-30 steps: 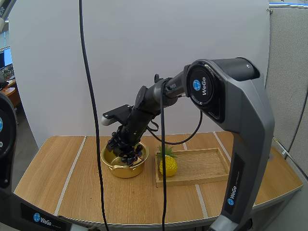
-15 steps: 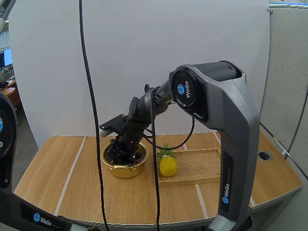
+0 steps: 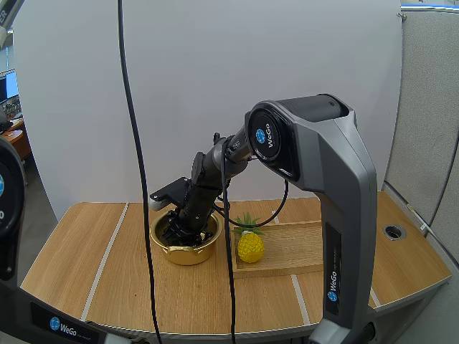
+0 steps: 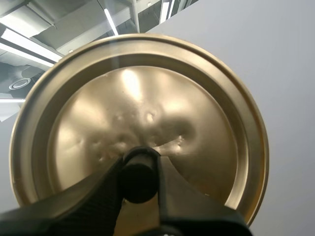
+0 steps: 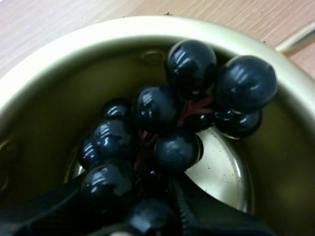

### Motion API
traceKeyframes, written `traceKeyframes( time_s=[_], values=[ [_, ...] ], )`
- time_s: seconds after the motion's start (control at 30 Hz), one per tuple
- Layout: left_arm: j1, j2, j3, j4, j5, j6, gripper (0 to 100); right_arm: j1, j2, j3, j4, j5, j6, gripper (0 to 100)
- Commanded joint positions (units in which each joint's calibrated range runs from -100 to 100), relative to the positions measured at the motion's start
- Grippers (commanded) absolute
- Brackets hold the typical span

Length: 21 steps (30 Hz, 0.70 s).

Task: Open the pot, put the grape inside, and close it

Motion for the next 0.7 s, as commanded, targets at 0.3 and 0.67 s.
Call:
traceKeyframes(
  time_s=[0.3,0.67],
  values=[
    [-0.04,-0.3,-0.6,0.5,-2.1,-0.3,0,0.0,-1.7,-0.2,-0.3,3.3,0.7,100],
    [-0.04,-0.3,-0.6,0.5,-2.1,-0.3,0,-0.1,-13.6,-0.6,-0.5,6.6,1.6,100]
  ],
)
